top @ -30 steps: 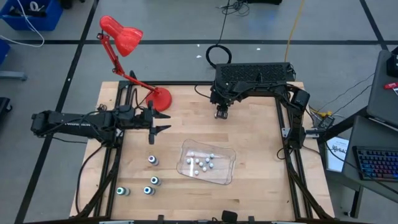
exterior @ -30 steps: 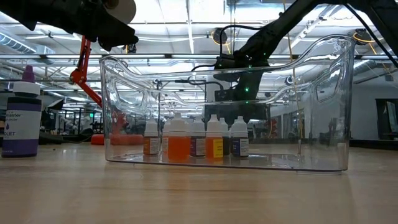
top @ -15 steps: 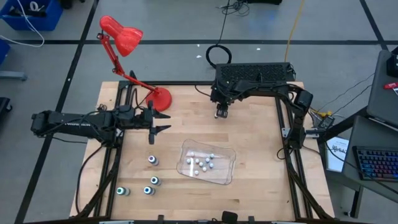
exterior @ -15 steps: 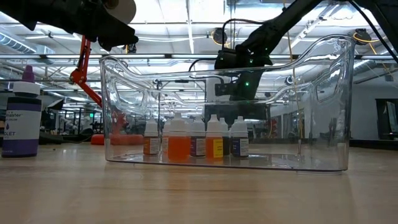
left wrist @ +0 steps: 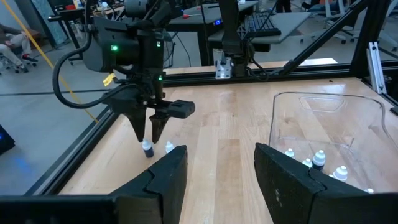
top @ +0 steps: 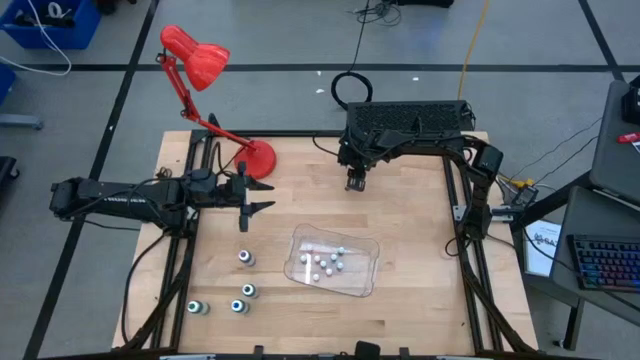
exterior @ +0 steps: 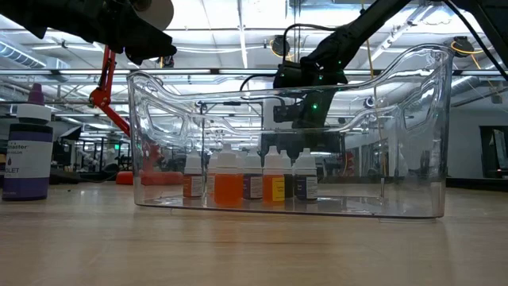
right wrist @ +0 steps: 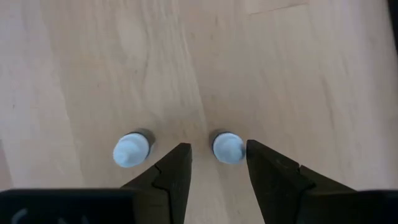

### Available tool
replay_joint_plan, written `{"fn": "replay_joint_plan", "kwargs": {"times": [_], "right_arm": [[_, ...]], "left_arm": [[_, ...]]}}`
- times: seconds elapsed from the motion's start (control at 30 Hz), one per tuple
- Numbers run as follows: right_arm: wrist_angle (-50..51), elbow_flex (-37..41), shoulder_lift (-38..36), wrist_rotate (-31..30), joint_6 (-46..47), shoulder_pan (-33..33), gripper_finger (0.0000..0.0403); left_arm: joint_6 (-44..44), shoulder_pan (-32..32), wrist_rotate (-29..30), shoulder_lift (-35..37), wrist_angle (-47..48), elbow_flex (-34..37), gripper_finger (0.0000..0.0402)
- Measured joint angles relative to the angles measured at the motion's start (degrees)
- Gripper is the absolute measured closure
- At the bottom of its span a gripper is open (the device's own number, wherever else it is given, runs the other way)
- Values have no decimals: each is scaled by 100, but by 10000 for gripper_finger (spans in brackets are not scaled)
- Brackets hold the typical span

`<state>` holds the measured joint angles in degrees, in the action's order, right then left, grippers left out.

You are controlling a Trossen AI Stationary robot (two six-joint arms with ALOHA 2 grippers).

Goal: Pick & Place food coloring
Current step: Put the small blue food coloring bottle into the transparent bin

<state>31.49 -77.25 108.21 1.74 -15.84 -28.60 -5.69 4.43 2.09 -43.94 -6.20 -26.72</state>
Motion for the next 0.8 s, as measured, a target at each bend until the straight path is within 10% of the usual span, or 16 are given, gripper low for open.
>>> {"fn": "replay_joint_plan", "kwargs": {"times": [0.8], "right_arm": [[-131, 0, 13, 2, 13, -23, 261]], "left_arm": [[0, 0, 0, 0, 0, 0, 215]]}}
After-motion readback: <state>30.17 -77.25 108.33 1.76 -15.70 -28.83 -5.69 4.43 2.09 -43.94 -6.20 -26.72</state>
